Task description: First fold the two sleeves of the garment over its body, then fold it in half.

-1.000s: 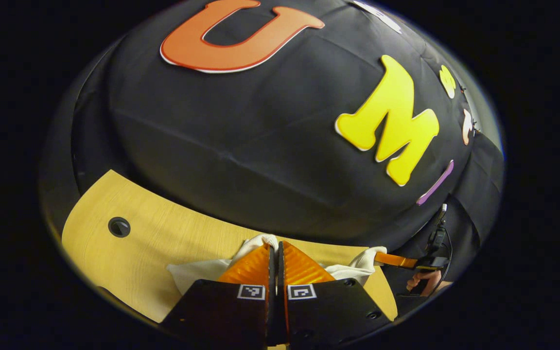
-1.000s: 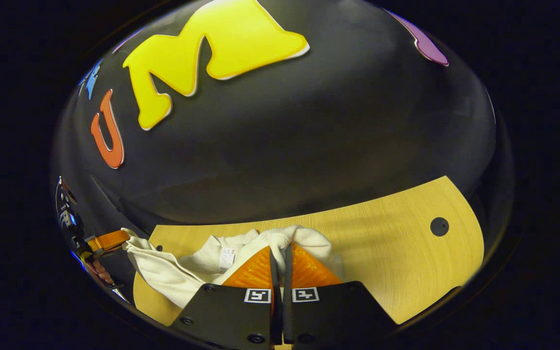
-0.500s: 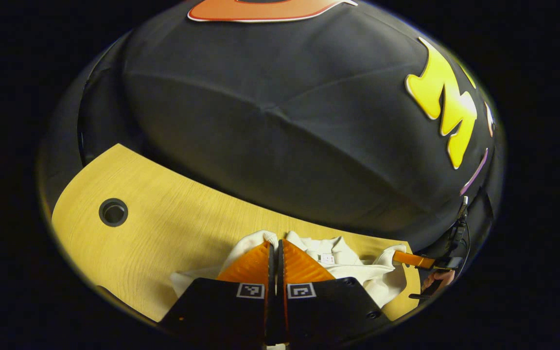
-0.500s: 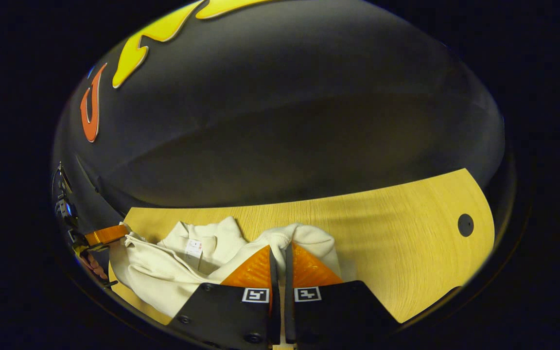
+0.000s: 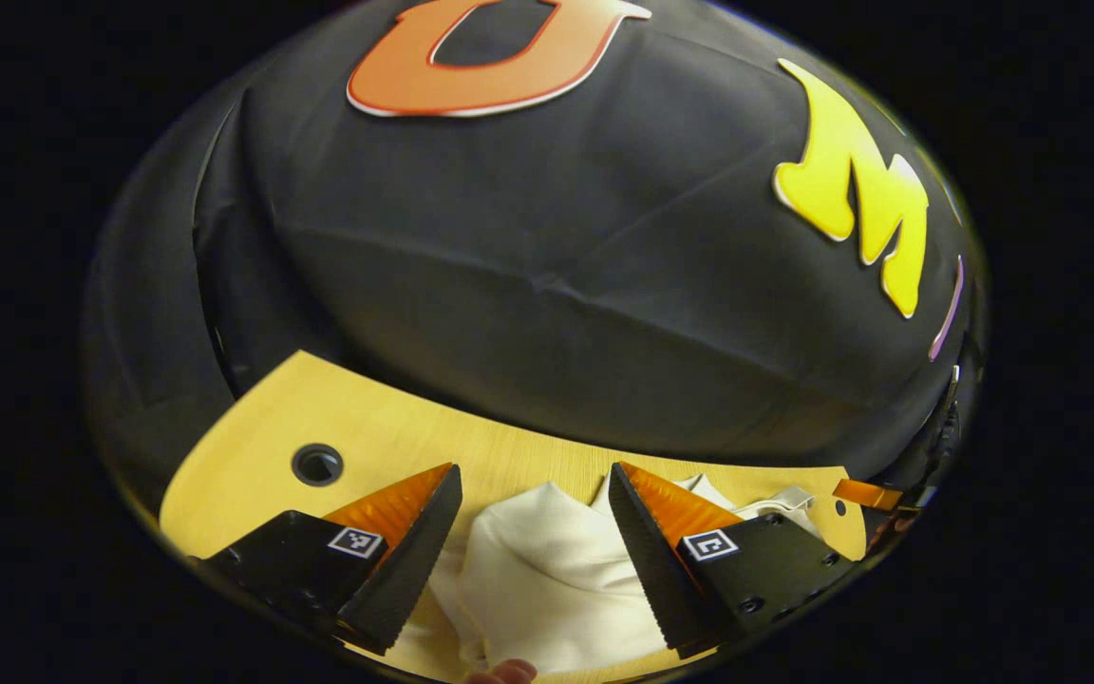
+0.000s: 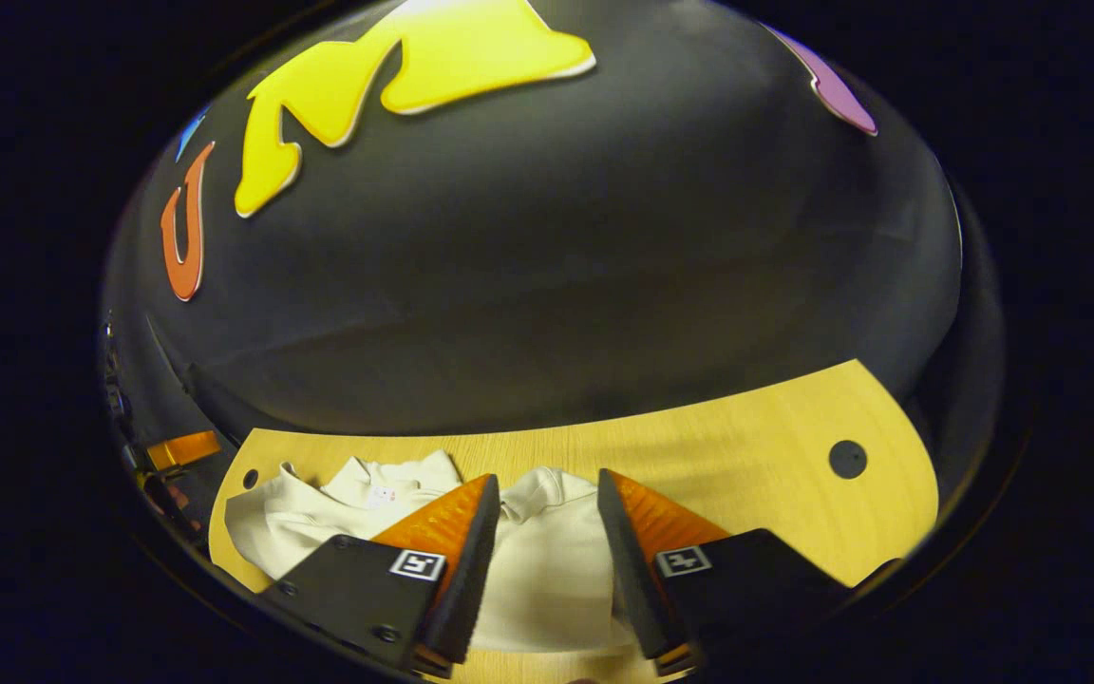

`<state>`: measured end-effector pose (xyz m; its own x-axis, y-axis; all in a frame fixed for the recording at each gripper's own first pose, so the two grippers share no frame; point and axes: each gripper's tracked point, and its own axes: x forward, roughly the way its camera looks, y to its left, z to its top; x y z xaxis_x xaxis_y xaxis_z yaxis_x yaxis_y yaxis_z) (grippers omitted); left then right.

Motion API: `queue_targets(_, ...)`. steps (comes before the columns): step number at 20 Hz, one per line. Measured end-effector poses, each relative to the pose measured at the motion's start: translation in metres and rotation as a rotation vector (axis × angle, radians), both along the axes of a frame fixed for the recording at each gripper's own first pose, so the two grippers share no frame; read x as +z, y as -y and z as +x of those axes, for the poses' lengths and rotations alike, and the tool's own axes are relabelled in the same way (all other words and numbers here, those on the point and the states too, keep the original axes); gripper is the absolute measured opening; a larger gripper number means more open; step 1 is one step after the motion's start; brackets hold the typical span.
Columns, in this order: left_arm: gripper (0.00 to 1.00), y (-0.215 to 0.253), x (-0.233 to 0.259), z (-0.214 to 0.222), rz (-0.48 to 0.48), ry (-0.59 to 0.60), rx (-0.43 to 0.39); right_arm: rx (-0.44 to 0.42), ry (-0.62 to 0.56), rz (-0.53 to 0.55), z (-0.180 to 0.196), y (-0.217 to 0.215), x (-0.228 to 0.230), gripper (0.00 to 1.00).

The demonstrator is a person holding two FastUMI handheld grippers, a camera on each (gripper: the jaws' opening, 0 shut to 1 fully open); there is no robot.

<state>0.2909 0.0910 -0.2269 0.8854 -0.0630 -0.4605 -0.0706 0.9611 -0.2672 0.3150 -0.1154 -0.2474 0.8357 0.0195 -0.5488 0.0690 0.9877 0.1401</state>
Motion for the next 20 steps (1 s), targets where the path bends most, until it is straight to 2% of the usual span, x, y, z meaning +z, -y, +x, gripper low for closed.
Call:
queue_targets(1,0.99,0.0,0.022,-0.011,0.032,0.03,0.003,0.005,0.029,-0.008,-0.009,-0.002,0.019,0.69)
queue_targets(2,0.99,-0.001,0.048,-0.023,0.065,0.065,0.008,0.012,0.062,-0.016,-0.02,-0.007,0.042,0.81)
queue_targets(6,0.98,-0.001,0.164,-0.085,0.132,0.248,0.054,0.058,0.235,-0.079,-0.075,-0.03,0.149,0.82)
queue_targets(7,0.98,0.004,0.191,-0.103,0.147,0.292,0.065,0.071,0.278,-0.098,-0.092,-0.037,0.175,0.85)
queue_targets(11,0.97,0.018,0.271,-0.177,0.217,0.451,0.101,0.124,0.453,-0.136,-0.166,-0.067,0.264,0.87)
queue_targets(14,0.98,0.032,0.295,-0.222,0.262,0.517,0.118,0.143,0.509,-0.153,-0.208,-0.089,0.289,0.86)
queue_targets(17,0.97,0.047,0.299,-0.261,0.255,0.546,0.127,0.181,0.548,-0.191,-0.253,-0.105,0.286,0.86)
queue_targets(18,0.87,0.052,0.296,-0.274,0.241,0.55,0.124,0.19,0.546,-0.191,-0.269,-0.11,0.282,0.86)
queue_targets(19,0.97,0.063,0.29,-0.285,0.238,0.549,0.107,0.202,0.553,-0.177,-0.284,-0.118,0.279,0.86)
queue_targets(20,0.97,0.066,0.289,-0.293,0.261,0.556,0.098,0.208,0.563,-0.177,-0.297,-0.124,0.28,0.85)
